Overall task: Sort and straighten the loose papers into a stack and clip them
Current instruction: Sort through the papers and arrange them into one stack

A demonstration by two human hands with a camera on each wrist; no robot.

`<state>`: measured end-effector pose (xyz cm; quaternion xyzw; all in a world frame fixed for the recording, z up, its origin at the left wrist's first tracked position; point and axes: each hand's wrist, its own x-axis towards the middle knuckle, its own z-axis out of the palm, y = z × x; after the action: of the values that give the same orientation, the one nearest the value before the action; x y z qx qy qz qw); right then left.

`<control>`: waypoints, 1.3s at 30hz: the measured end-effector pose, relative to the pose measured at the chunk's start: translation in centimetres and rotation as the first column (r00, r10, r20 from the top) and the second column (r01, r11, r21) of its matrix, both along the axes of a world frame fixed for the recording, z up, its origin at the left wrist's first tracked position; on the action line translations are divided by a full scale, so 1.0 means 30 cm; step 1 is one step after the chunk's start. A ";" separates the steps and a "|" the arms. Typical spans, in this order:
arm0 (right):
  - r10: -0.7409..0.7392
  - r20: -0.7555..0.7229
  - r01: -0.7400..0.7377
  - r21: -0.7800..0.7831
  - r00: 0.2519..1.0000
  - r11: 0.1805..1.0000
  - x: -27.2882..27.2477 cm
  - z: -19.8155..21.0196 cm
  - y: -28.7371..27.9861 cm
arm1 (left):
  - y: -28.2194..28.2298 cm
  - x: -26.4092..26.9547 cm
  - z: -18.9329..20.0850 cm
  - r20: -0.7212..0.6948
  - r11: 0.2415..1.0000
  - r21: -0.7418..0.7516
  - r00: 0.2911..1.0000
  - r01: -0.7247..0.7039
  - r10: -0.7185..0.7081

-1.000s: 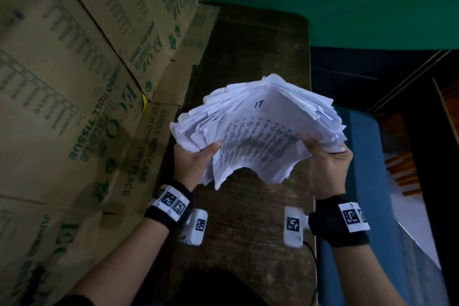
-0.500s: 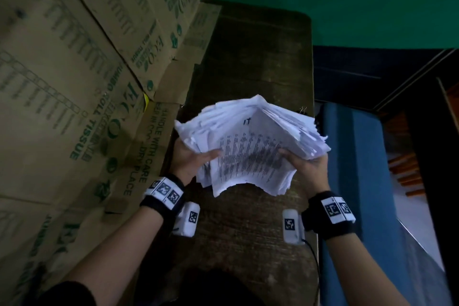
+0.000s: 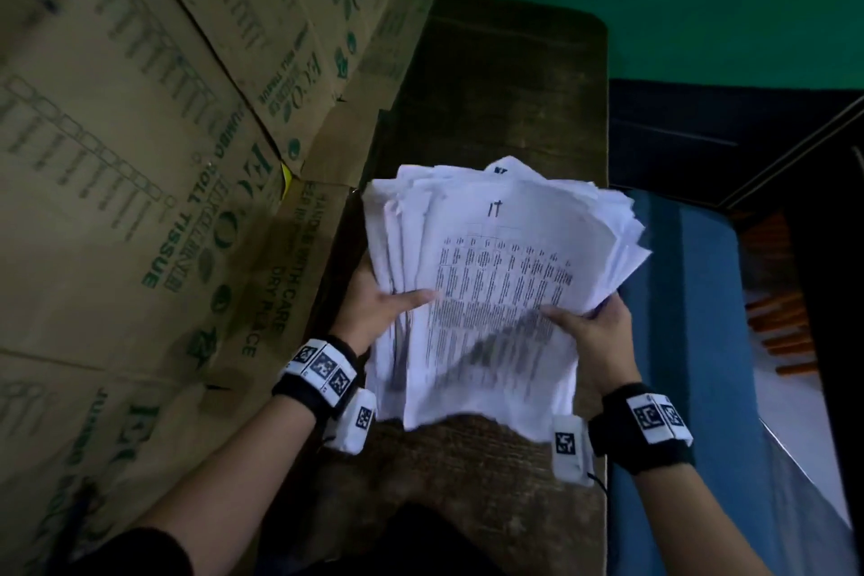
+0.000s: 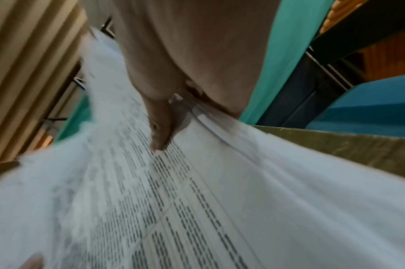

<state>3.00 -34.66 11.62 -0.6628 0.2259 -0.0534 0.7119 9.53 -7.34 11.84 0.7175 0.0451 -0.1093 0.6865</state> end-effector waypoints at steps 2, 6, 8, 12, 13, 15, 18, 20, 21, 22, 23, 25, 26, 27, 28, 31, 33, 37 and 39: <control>0.008 -0.063 -0.009 -0.021 0.998 1.000 -0.019 -0.040 -0.005 | 0.021 -0.015 -0.078 -0.094 0.998 -0.057 0.996 0.000 -0.005; 0.043 -0.316 -0.087 -0.126 0.948 0.988 -0.079 -0.197 -0.010 | 0.057 -0.077 -0.292 -0.332 0.999 -0.040 0.943 -0.009 -0.005; 0.064 -0.442 -0.155 -0.175 0.895 0.972 -0.105 -0.276 -0.015 | 0.073 -0.097 -0.419 -0.424 1.000 -0.018 0.906 -0.014 0.005; 0.111 -0.555 -0.314 -0.286 0.825 0.905 -0.132 -0.380 -0.030 | 0.071 -0.123 -0.444 -0.522 0.999 -0.002 0.852 -0.042 0.035; 0.093 -0.567 -0.378 -0.410 0.818 0.830 -0.126 -0.366 -0.024 | 0.073 -0.126 -0.449 -0.533 0.998 -0.002 0.845 -0.055 0.046; 0.072 -0.567 -0.510 -0.670 0.821 0.539 -0.101 -0.313 0.015 | 0.075 -0.133 -0.453 -0.541 0.998 -0.027 0.840 -0.062 0.038; 0.462 -0.473 -0.568 -0.818 0.751 0.086 -0.045 -0.211 0.148 | 0.073 -0.150 -0.436 -0.486 0.995 -0.076 0.873 -0.066 0.021; 0.659 -0.497 -0.495 -0.843 0.564 -0.213 -0.010 -0.195 0.252 | 0.062 -0.159 -0.414 -0.443 0.987 -0.138 0.897 -0.081 0.012; 0.718 -0.512 -0.428 -0.845 0.472 -0.321 0.001 -0.198 0.295 | 0.060 -0.162 -0.408 -0.425 0.983 -0.163 0.905 -0.084 0.007; 0.750 -0.527 -0.361 -0.843 0.399 -0.400 0.012 -0.201 0.329 | 0.058 -0.164 -0.399 -0.415 0.981 -0.174 0.910 -0.088 0.008; 0.753 -0.553 -0.299 -0.831 0.358 -0.469 0.024 -0.201 0.351 | 0.060 -0.163 -0.398 -0.406 0.981 -0.171 0.914 -0.091 0.014; 0.720 -0.611 -0.245 -0.792 0.329 -0.560 0.043 -0.202 0.372 | 0.067 -0.160 -0.402 -0.407 0.984 -0.156 0.913 -0.091 0.020; 0.697 -0.638 -0.229 -0.769 0.327 -0.597 0.050 -0.205 0.377 | 0.071 -0.159 -0.405 -0.401 0.985 -0.150 0.916 -0.090 0.023; 0.679 -0.662 -0.212 -0.747 0.317 -0.630 0.055 -0.208 0.378 | 0.075 -0.157 -0.400 -0.400 0.987 -0.133 0.916 -0.087 0.027; 0.665 -0.683 -0.208 -0.728 0.302 -0.653 0.057 -0.210 0.377 | 0.075 -0.155 -0.399 -0.393 0.990 -0.117 0.919 -0.081 0.029; 0.615 -0.728 -0.260 -0.684 0.302 -0.682 0.066 -0.229 0.367 | 0.074 -0.148 -0.412 -0.383 0.997 -0.052 0.923 -0.065 0.040; 0.577 -0.748 -0.329 -0.662 0.327 -0.673 0.067 -0.241 0.358 | 0.069 -0.143 -0.418 -0.378 0.999 0.025 0.924 -0.048 0.054; 0.550 -0.766 -0.413 -0.643 0.334 -0.645 0.074 -0.231 0.338 | 0.052 -0.140 -0.426 -0.334 0.980 0.199 0.940 -0.003 0.070; 0.545 -0.772 -0.407 -0.636 0.327 -0.656 0.071 -0.223 0.331 | 0.044 -0.146 -0.440 -0.250 0.952 0.305 0.967 0.030 0.050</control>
<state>5.13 -24.73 4.92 -0.9011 -0.3628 0.1982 -0.1306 5.17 -6.01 -1.35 0.7950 0.1531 -0.1887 0.5558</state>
